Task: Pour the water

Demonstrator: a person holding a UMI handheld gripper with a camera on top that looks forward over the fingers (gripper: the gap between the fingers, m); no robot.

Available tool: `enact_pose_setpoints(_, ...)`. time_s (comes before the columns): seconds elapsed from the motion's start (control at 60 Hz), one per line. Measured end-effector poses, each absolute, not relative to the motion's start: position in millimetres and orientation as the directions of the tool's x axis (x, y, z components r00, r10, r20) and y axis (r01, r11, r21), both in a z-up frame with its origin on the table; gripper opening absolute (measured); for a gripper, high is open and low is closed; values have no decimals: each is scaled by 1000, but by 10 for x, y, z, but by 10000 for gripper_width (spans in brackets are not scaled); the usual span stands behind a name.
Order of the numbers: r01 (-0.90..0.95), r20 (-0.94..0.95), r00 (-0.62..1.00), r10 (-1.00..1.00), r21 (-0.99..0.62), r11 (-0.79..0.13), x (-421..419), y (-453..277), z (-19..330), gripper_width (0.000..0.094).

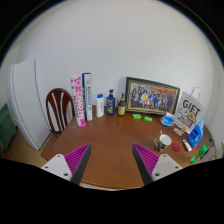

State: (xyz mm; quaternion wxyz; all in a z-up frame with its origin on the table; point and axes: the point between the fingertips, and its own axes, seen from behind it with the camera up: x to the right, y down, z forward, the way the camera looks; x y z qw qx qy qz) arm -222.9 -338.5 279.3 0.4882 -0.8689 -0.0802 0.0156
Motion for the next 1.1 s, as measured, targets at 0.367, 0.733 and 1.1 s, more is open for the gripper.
enact_pose_setpoints(0.367, 84, 74, 996, 40, -849, -522, -1044, -3511, 2628, 853)
enact_pose_setpoints(0.733, 30, 109, 987, -120, -854, -520, 1409, -3877, 2029, 854)
enact_pose_setpoints(1.1, -28, 65, 983, -174, -874, -485, 3685, -3685, 1334, 855)
